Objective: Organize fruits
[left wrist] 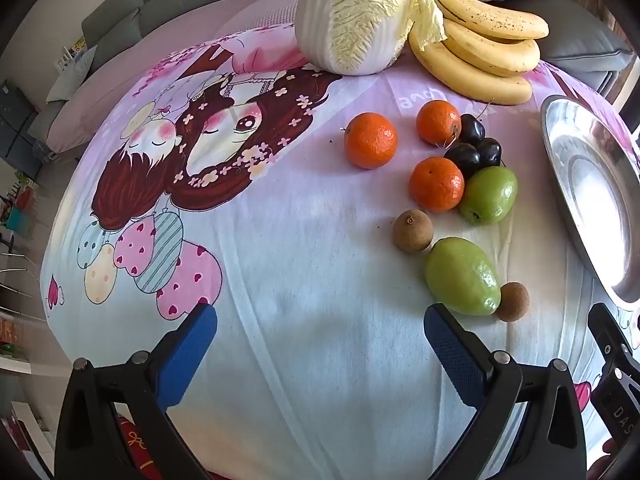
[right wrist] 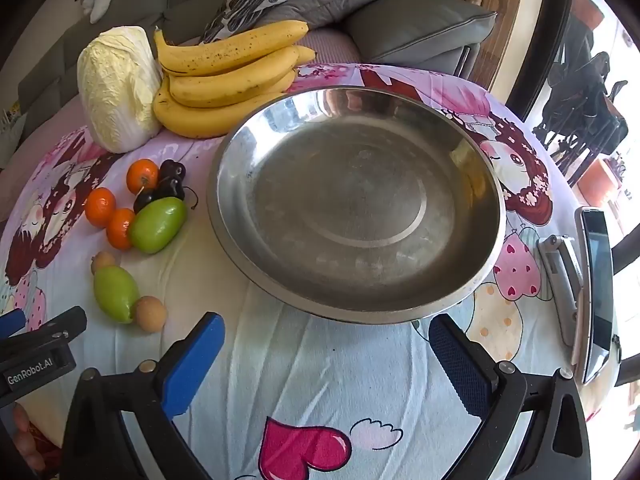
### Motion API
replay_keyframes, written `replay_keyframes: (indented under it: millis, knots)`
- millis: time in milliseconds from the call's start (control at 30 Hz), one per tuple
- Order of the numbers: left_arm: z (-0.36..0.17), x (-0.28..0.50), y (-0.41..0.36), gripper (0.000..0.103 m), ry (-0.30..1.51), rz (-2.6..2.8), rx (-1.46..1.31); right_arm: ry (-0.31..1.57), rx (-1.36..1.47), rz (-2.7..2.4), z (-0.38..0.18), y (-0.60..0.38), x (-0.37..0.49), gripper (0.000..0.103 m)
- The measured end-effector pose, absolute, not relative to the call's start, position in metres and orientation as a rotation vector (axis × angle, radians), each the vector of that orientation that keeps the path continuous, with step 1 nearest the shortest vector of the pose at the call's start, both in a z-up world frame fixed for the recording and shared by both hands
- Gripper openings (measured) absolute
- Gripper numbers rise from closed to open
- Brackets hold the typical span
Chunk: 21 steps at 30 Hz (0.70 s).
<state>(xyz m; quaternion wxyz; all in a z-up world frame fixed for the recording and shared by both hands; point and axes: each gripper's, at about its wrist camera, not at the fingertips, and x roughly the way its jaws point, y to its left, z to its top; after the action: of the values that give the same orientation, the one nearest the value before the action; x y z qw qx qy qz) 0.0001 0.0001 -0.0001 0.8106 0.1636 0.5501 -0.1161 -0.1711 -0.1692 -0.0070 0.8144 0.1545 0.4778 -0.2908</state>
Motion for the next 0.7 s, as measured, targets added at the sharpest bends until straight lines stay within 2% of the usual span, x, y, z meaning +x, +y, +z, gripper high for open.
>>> replay_keyframes:
  millis: [700]
  knots:
    - [-0.0021, -0.0014, 0.0004, 0.103, 1.174, -0.247, 0.359, 1.023, 0.327, -0.619, -0.0066, -0.1681, -0.1709, 0.103]
